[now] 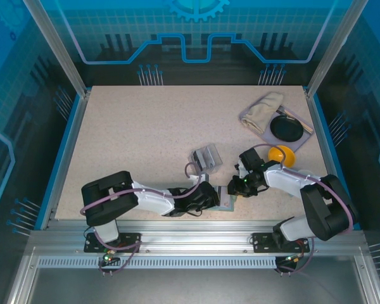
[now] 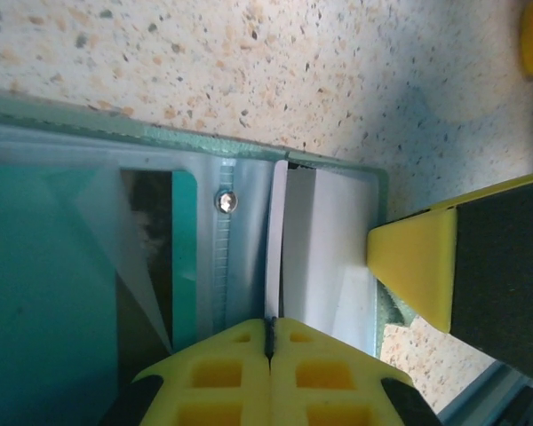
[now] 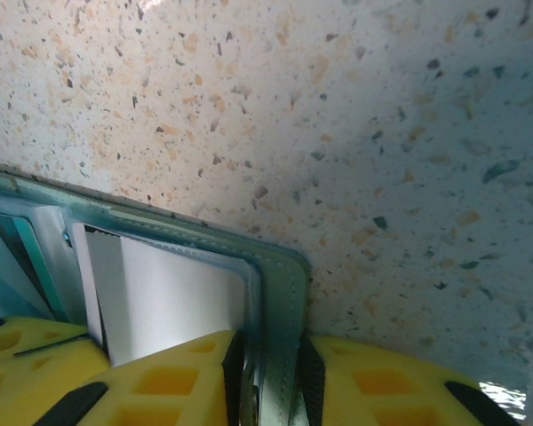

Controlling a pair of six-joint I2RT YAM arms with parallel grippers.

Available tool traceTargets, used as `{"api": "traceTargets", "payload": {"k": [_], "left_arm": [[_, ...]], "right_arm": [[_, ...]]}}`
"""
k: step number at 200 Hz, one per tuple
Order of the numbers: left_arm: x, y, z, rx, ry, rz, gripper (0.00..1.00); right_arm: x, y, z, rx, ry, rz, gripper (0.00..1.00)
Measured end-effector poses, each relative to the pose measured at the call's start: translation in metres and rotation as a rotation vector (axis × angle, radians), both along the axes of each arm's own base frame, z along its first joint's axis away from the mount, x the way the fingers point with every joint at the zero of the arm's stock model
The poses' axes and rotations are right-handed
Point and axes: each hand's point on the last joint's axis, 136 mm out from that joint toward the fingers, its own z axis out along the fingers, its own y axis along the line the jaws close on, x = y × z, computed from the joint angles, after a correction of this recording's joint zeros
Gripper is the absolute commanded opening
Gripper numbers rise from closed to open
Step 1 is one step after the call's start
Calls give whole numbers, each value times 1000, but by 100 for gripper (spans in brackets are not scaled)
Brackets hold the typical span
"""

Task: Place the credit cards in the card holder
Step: Insert the credit card into the card slot.

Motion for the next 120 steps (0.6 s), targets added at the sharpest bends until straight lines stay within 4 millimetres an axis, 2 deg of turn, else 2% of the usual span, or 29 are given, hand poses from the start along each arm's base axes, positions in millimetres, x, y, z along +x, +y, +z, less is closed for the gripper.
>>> {"api": "traceTargets", "payload": {"k": [50,90,120], "left_arm": [[-2,-4,1,10,12,-21,15],[-2,-7,7,2,-2,-43,30],[-5,0,18,3,-7,-45,34]], "right_arm": [[0,0,0,2,0,-2,26],[1,-1,2,-2,-12,-3,33],[1,-1,5,-9,-29,4,38]]}}
